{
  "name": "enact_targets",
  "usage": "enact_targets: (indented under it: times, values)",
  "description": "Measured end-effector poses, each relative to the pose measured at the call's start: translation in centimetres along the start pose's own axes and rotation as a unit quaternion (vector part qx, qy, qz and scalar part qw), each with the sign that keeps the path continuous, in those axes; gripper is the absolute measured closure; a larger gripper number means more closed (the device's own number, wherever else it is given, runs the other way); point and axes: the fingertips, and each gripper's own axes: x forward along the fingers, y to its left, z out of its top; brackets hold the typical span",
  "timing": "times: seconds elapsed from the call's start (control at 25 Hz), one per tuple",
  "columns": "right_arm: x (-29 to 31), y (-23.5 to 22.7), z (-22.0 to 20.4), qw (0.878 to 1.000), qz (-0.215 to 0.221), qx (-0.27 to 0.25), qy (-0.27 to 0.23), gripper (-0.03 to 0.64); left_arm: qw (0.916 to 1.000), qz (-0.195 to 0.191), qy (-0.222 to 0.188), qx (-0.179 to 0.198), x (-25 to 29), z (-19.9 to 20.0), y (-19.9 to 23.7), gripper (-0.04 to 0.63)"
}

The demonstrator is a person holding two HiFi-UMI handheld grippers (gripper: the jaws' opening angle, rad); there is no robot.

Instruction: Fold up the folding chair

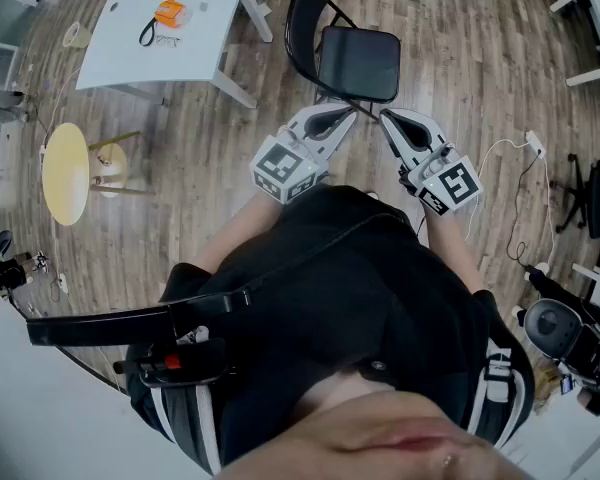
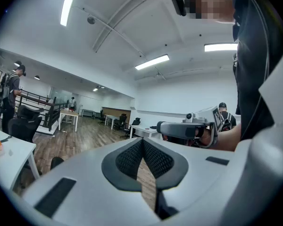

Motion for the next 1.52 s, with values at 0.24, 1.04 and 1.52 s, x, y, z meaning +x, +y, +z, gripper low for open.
enact_targets:
  times: [0.24,1.04,1.52]
  values:
    - [-0.3,0.1,-0.5,1.000,-0.001,-0.001,0.005,0.609,1.0000,-0.002,0.005,0.000,-0.1,-0.4,-0.1,0.591]
    - [1.9,-0.6,-3.2,0.997,0.016,0.072,-0.014,0.609,0.9996,-0.009,0.018,-0.017,-1.2,-2.0,3.1,0.591]
    - [8.0,-1.2,-3.9,0.999,-0.029,0.027,0.001,0.609,0.9989,-0.026,0.024,-0.029,-2.1,-2.7,8.9,0.591]
